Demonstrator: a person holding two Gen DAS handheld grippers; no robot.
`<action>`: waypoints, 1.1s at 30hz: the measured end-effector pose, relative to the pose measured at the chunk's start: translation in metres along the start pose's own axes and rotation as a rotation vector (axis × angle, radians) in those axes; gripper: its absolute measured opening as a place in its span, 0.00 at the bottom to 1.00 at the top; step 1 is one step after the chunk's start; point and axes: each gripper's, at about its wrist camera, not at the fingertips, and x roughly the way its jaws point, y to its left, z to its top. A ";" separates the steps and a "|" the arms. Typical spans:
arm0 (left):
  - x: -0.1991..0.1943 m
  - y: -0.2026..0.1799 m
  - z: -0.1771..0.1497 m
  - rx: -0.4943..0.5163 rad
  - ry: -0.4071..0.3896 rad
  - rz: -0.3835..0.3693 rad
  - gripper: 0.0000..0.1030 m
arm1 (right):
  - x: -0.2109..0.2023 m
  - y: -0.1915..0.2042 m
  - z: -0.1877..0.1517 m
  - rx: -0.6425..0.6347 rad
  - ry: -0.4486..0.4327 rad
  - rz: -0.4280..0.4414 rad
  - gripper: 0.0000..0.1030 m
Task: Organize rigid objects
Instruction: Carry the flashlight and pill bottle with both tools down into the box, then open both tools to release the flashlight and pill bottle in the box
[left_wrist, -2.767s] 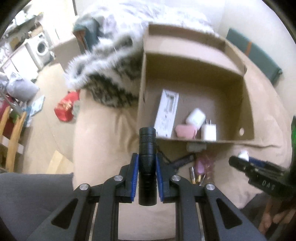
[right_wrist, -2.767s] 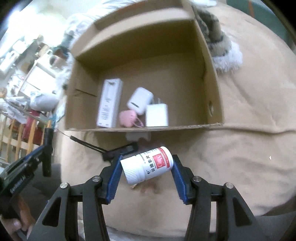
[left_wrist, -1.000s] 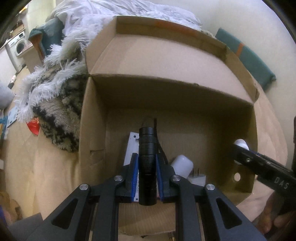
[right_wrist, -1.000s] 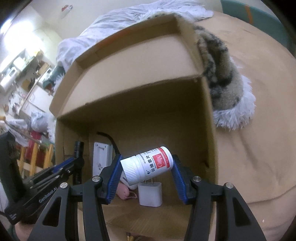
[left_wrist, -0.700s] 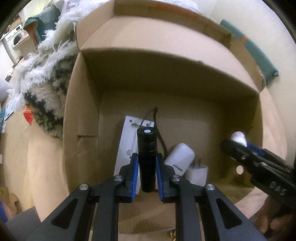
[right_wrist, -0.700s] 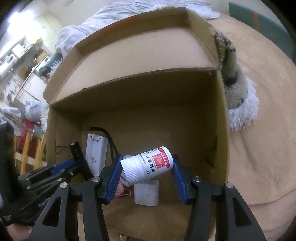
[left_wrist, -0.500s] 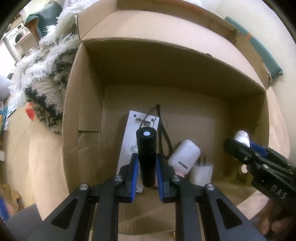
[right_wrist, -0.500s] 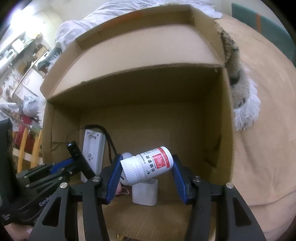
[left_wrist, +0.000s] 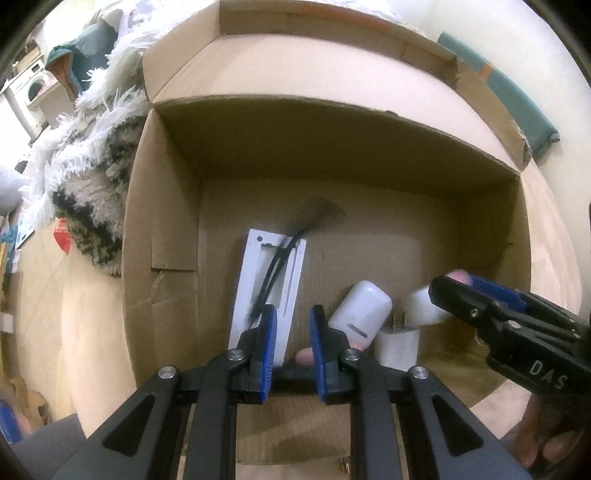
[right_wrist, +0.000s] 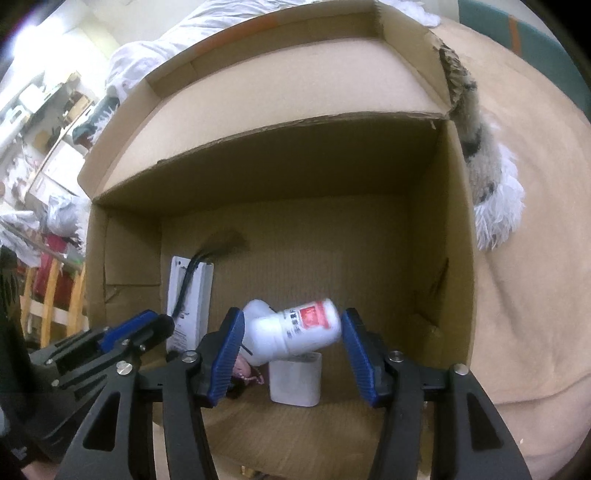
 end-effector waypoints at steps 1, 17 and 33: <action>0.000 0.000 0.001 0.001 -0.001 0.002 0.16 | -0.002 -0.004 -0.003 0.002 0.000 0.001 0.59; -0.031 0.011 -0.007 -0.034 -0.063 0.007 0.30 | -0.024 -0.007 0.001 0.041 -0.074 0.085 0.81; -0.086 0.034 -0.014 -0.091 -0.157 0.065 0.61 | -0.056 -0.010 -0.017 0.079 -0.113 0.122 0.81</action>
